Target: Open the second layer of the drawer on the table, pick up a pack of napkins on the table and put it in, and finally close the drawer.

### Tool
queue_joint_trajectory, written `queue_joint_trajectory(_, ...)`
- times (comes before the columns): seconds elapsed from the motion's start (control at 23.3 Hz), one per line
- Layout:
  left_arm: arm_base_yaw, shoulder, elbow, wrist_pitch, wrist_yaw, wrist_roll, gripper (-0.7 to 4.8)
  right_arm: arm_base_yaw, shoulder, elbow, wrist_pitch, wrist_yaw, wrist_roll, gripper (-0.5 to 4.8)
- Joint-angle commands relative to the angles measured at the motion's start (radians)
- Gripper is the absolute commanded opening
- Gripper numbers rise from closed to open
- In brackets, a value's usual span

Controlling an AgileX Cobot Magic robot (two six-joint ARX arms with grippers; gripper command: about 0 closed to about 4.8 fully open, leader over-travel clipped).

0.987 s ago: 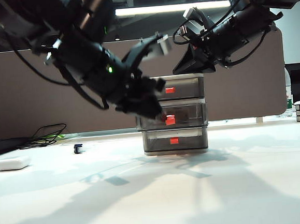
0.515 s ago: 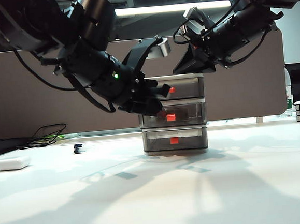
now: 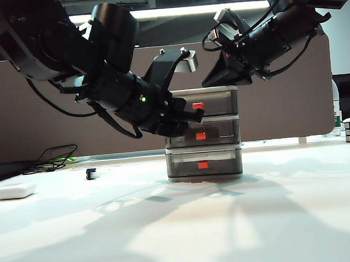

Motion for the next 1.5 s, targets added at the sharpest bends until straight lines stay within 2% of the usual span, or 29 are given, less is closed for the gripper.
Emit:
queue_joint_trajectory(0.04,0.0,0.023,0.003,0.029,-0.01,0.022,-0.05,0.0,0.016,-0.017,-0.11,0.008,-0.001,-0.05)
queue_joint_trajectory(0.21,0.005,0.02,0.0,0.039,-0.061,0.092,-0.05,0.0,0.007,-0.017,-0.114,0.0,-0.064,-0.05)
queue_joint_trajectory(0.34,0.014,-0.053,-0.002,-0.033,-0.041,0.089,-0.05,0.0,-0.039,-0.017,-0.115,-0.002,-0.121,-0.05)
queue_joint_trajectory(0.47,0.015,-0.158,-0.028,-0.084,-0.038,0.083,-0.05,-0.003,-0.117,-0.018,-0.116,0.009,-0.127,-0.05)
queue_joint_trajectory(0.6,0.015,-0.389,-0.15,-0.137,-0.056,0.061,-0.05,-0.025,-0.294,-0.06,-0.115,0.024,-0.126,-0.05)
queue_joint_trajectory(0.86,0.008,-0.727,-0.33,-0.288,-0.127,-0.002,-0.05,-0.031,-0.533,-0.201,-0.115,0.061,-0.126,-0.05)
queue_joint_trajectory(0.94,0.008,-0.858,-0.39,-0.36,-0.146,-0.026,-0.05,-0.031,-0.633,-0.28,-0.114,0.08,-0.125,-0.05)
queue_joint_trajectory(0.99,0.007,-1.001,-0.456,-0.434,-0.147,-0.067,-0.05,-0.03,-0.74,-0.369,-0.105,0.101,-0.109,-0.05)
queue_joint_trajectory(1.03,0.006,-1.061,-0.483,-0.459,-0.147,-0.091,-0.05,-0.029,-0.785,-0.41,-0.097,0.111,-0.101,-0.05)
queue_joint_trajectory(1.07,0.005,-1.195,-0.547,-0.496,-0.171,-0.147,-0.05,-0.029,-0.888,-0.504,-0.09,0.154,-0.094,-0.05)
queue_joint_trajectory(1.12,0.003,-1.255,-0.578,-0.509,-0.191,-0.167,-0.05,-0.029,-0.935,-0.545,-0.093,0.177,-0.094,-0.05)
queue_joint_trajectory(1.2,0.002,-1.494,-0.693,-0.571,-0.233,-0.235,-0.05,-0.027,-1.117,-0.713,-0.098,0.208,-0.087,-0.05)
queue_joint_trajectory(1.33,0.002,-1.699,-0.75,-0.694,-0.263,-0.269,-0.05,-0.025,-1.292,-0.867,-0.116,0.248,-0.031,-0.05)
queue_joint_trajectory(1.42,0.003,-1.833,-0.783,-0.748,-0.284,-0.321,-0.05,-0.022,-1.407,-0.963,-0.118,0.274,-0.024,-0.05)
queue_joint_trajectory(1.5,0.003,-1.858,-0.803,-0.761,-0.315,-0.341,-0.05,-0.02,-1.519,-1.043,-0.118,0.281,-0.013,-0.05)
